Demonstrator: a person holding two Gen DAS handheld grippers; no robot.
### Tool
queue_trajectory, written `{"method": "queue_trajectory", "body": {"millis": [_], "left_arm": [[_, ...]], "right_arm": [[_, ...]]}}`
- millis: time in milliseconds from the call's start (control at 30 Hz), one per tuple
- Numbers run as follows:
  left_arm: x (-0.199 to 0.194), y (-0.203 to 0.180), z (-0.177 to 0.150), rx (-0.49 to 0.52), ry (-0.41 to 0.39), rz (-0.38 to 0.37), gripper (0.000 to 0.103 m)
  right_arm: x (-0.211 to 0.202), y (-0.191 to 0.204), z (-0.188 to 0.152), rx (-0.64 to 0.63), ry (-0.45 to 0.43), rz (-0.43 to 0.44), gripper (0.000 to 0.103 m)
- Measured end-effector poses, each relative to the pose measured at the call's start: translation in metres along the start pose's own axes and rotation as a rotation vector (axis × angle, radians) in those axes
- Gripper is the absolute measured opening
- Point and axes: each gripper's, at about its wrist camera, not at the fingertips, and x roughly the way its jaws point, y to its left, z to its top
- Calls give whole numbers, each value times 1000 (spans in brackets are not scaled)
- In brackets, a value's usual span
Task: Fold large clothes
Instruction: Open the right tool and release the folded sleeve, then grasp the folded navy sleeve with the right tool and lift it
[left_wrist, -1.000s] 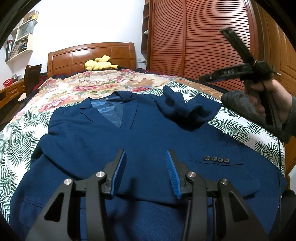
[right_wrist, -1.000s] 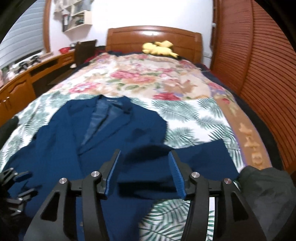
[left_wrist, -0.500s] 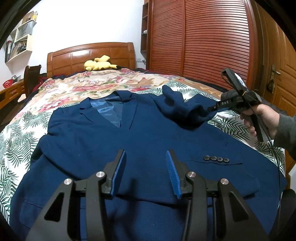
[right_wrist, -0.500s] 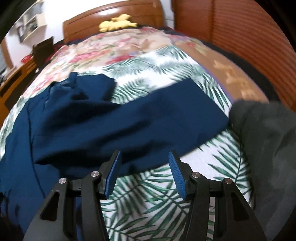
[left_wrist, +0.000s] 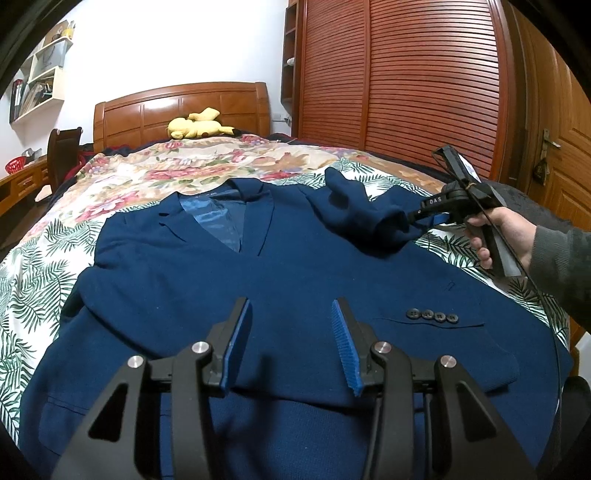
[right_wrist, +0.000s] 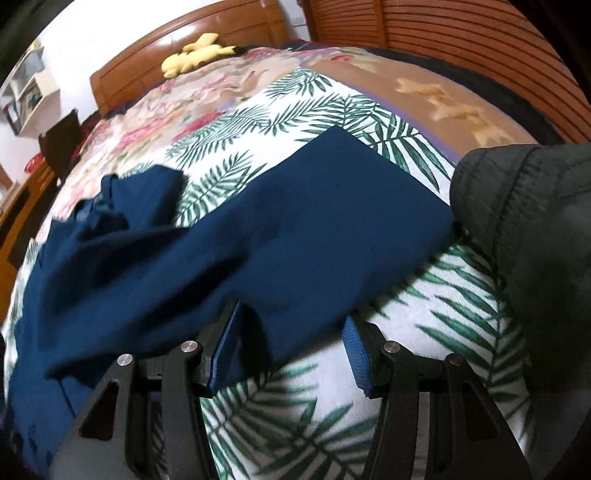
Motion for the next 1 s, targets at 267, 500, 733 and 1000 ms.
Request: {"method": "queue_trajectory", "body": {"millis": [267, 500, 733, 1000], "left_arm": [[-12, 0, 2, 0, -10, -11, 43], [-38, 6, 2, -6, -9, -26, 43], [-85, 14, 6, -29, -50, -23, 43], [-122, 18, 10, -12, -83, 34, 43]], "right_arm": [[8, 5, 15, -20, -28, -61, 10], [-47, 42, 26, -120, -164, 2, 2], [-131, 138, 10, -307, -273, 174, 2], [-189, 251, -60, -558, -225, 367, 19]]}}
